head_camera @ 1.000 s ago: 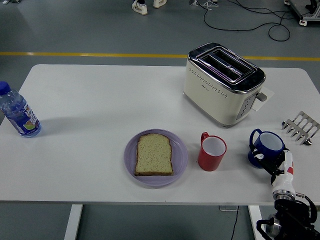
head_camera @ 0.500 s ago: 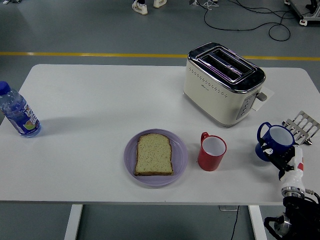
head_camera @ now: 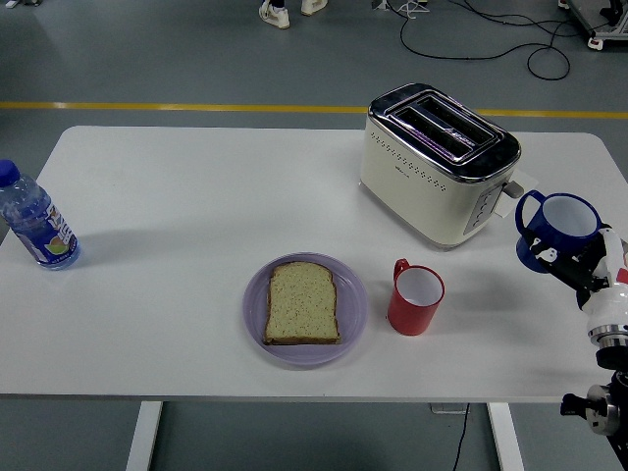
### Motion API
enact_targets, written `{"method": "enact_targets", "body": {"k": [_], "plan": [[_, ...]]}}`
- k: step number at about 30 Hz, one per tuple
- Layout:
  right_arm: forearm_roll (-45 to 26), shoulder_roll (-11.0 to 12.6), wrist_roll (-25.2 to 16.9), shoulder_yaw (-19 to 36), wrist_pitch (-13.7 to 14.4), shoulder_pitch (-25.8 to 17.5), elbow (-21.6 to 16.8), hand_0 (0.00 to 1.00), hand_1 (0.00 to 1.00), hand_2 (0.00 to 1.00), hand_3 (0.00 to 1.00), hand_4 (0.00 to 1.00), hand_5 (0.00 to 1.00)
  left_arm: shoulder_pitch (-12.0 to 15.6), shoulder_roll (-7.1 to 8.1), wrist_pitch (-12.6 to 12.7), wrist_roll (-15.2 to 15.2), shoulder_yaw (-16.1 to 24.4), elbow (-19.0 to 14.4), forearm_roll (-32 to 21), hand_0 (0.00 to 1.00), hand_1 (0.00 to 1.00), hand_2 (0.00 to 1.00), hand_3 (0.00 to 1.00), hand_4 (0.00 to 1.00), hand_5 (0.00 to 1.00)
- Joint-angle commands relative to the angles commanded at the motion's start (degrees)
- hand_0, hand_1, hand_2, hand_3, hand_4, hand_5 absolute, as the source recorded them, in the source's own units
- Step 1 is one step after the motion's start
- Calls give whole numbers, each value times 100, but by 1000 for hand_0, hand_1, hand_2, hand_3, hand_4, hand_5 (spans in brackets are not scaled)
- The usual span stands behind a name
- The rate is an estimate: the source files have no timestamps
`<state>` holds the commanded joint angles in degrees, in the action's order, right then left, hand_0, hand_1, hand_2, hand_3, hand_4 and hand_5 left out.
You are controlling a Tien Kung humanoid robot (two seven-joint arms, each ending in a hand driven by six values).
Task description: Pick up the cup,pour liquid into bread,place the cup on the desk
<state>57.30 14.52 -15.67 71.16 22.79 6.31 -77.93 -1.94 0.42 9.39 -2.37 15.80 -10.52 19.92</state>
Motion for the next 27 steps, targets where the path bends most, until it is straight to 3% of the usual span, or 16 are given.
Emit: {"method": "enact_targets", "body": {"k": [3, 11, 16, 21, 27], "plan": [[198, 78, 514, -23, -54, 147, -399, 363, 368, 529, 537, 655, 2, 6, 4, -2, -1, 5, 3, 0, 646, 612, 588, 527, 296, 762], [617, 319, 1050, -715, -9, 954, -863, 359, 365, 527, 537, 656, 2, 6, 3, -3, 3, 19, 4, 8, 646, 612, 588, 527, 296, 762], [1102, 385, 1996, -1253, 18, 1493, -1068, 345, 362, 524, 540, 648, 2, -14, 7, 1, 0, 92, -1, 21, 646, 612, 588, 527, 297, 762], [1566, 362, 2830, -1778, 151, 1914, -1062, 345, 362, 524, 540, 648, 2, -25, 13, 1, -2, 137, -3, 13, 646, 612, 588, 527, 297, 762], [1774, 186, 2976, -2461, 492, 2552, -823, 342, 362, 522, 541, 639, 2, -25, 5, 1, -2, 131, -3, 2, 646, 612, 588, 527, 297, 761]]}}
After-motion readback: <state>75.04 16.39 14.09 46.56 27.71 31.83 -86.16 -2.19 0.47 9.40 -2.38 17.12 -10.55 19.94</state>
